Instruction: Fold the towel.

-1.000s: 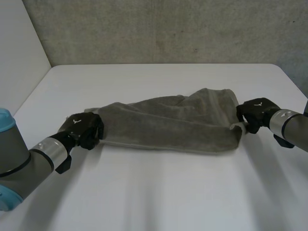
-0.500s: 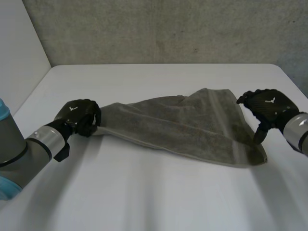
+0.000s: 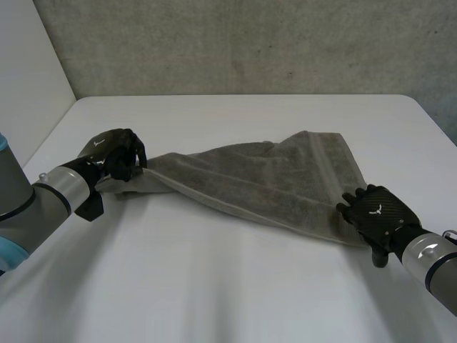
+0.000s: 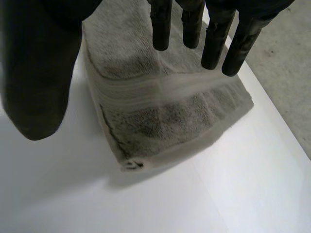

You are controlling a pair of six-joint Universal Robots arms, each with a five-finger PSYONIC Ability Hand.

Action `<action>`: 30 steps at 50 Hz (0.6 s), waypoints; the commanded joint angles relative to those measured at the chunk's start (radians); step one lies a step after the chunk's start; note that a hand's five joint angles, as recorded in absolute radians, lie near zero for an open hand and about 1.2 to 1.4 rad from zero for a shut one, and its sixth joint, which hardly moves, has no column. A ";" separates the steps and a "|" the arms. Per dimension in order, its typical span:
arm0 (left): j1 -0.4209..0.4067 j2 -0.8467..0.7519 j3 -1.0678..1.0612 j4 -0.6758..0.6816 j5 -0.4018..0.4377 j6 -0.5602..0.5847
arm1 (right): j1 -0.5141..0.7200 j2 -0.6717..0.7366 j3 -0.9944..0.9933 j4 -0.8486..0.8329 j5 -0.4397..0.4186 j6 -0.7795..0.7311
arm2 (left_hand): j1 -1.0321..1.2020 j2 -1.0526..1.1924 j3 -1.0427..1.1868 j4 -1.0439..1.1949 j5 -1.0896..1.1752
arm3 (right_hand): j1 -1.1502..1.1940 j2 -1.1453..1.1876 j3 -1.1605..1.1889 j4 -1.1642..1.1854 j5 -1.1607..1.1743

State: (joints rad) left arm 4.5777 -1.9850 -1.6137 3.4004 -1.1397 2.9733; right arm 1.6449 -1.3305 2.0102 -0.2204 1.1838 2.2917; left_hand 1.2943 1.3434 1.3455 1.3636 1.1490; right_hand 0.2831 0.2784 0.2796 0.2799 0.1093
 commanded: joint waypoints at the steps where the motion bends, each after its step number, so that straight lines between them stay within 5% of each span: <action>1: 0.003 0.000 0.000 -0.004 -0.002 0.001 | 0.010 0.077 -0.019 -0.090 0.079 0.035 | 0.102 0.053 0.051 0.033 0.073 | 0.090 0.094 0.093 0.093 0.089; 12: 0.029 0.006 0.003 -0.006 -0.002 -0.039 | 0.030 0.169 -0.062 -0.094 0.128 0.068 | 0.102 0.053 0.051 0.033 0.073 | 0.363 0.367 0.366 0.366 0.362; 15: 0.032 0.008 0.005 -0.006 -0.002 -0.051 | 0.032 0.169 -0.064 -0.094 0.125 0.089 | 0.102 0.053 0.051 0.033 0.073 | 0.680 0.684 0.683 0.683 0.679; 17: 0.033 0.009 0.008 -0.007 -0.002 -0.054 | 0.036 0.159 -0.068 -0.094 0.119 0.129 | 0.102 0.053 0.051 0.033 0.073 | 1.111 1.116 1.115 1.115 1.111; 30: 0.032 0.055 0.008 -0.039 0.002 -0.043 | 0.069 -0.103 -0.180 -0.045 0.109 0.271 | 0.102 0.053 0.051 0.033 0.073 | 1.113 1.118 1.117 1.116 1.112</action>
State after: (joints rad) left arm 4.6102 -1.9671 -1.6074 3.3812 -1.1394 2.9250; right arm 1.7084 -1.2978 1.8932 -0.2971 1.2985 2.5018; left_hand 1.2944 1.3434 1.3457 1.3636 1.1492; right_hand 1.3316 1.3349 1.3364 1.3401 1.1775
